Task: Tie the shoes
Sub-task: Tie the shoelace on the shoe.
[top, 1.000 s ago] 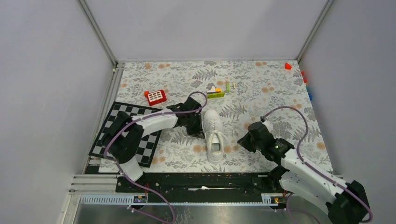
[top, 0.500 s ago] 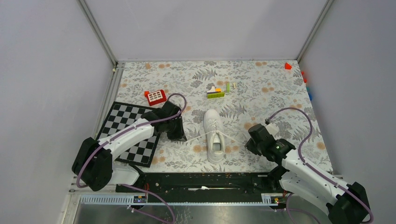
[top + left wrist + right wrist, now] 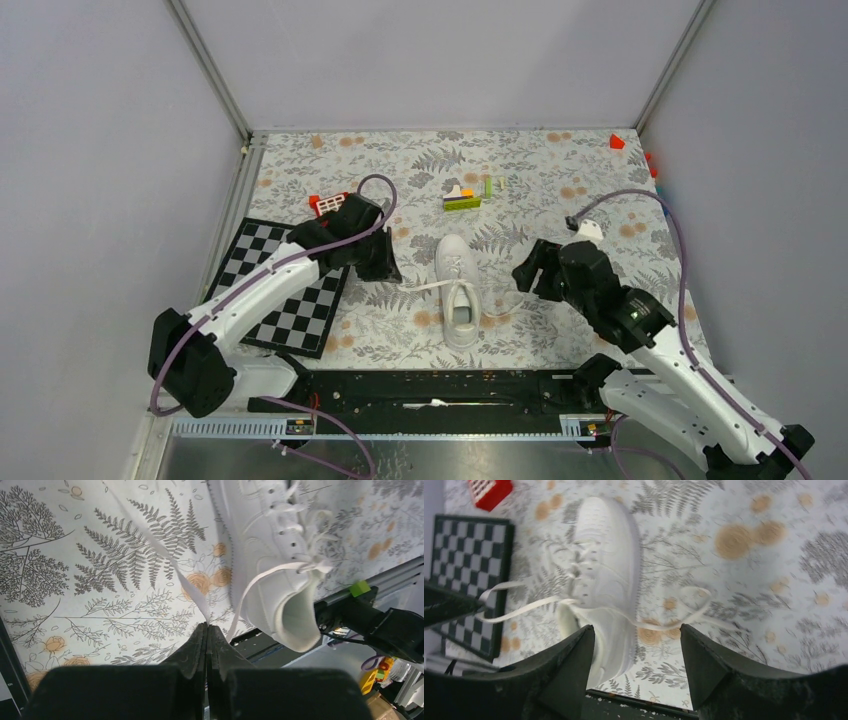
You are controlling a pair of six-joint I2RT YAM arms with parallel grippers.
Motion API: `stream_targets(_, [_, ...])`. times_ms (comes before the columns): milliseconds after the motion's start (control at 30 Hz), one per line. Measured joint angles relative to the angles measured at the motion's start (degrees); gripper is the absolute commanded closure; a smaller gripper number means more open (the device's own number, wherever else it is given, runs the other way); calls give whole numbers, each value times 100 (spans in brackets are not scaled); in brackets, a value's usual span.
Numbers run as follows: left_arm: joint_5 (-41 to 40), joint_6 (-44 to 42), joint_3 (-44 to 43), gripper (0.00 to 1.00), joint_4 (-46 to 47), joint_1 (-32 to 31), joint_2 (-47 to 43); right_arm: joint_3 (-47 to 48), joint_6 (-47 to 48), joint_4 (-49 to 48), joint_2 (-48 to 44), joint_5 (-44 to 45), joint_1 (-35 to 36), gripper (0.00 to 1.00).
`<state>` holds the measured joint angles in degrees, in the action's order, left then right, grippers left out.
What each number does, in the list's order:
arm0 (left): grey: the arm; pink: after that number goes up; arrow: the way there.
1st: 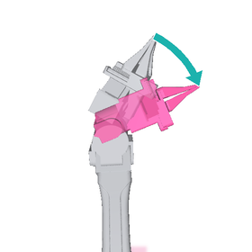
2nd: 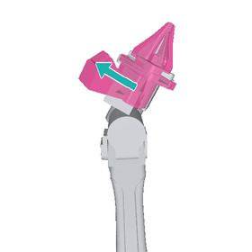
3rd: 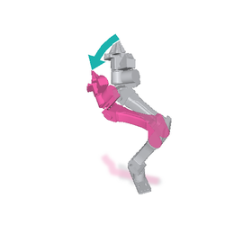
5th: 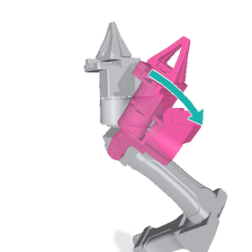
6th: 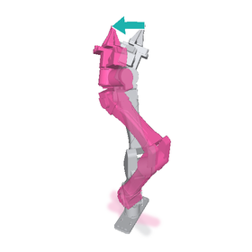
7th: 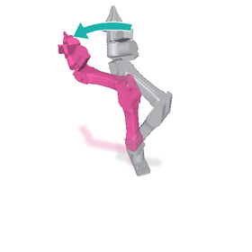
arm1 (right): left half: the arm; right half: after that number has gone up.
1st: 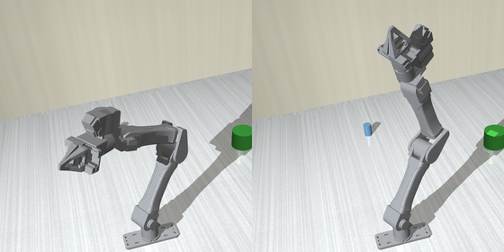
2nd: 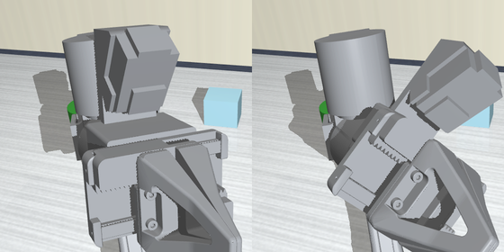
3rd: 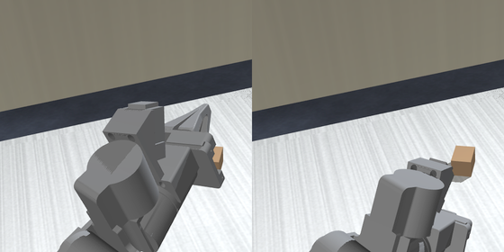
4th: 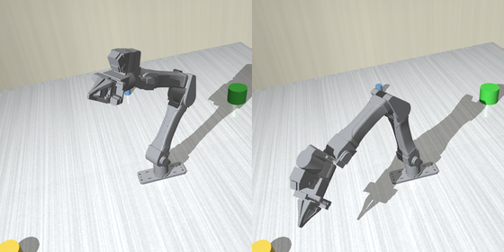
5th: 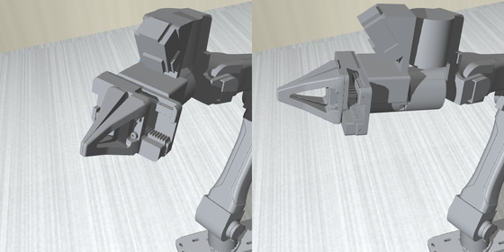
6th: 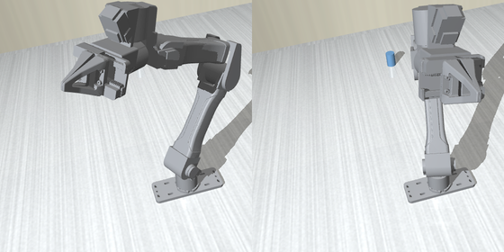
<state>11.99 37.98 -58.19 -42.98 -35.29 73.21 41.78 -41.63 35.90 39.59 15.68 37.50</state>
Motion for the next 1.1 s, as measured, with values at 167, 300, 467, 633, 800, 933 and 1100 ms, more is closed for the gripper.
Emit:
stream_targets(167, [46, -59, -267, 100, -129, 0, -192, 483, 1266, -710, 793, -1283, 42, 40])
stream_targets(300, [116, -48, -286, 100, -184, 0, -262, 511, 2127, -1364, 1576, -2179, 442, 37])
stream_targets(467, [144, -28, -286, 100, -278, 37, -299, 619, 3132, -1934, 2354, -2785, 979, 35])
stream_targets(633, [160, 33, -286, 100, -308, 146, -317, 763, 4054, -2332, 2940, -2883, 1272, 33])
stream_targets(800, [278, 92, -286, 100, -323, 225, -337, 881, 4732, -2638, 3318, -2872, 1510, 31])
stream_targets(933, [413, 127, -286, 100, -321, 240, -337, 1075, 5038, -2802, 3635, -2874, 1554, 35])
stream_targets(1100, [527, 155, -286, 100, -317, 271, -337, 1370, 5285, -2889, 4079, -2876, 1574, 42])
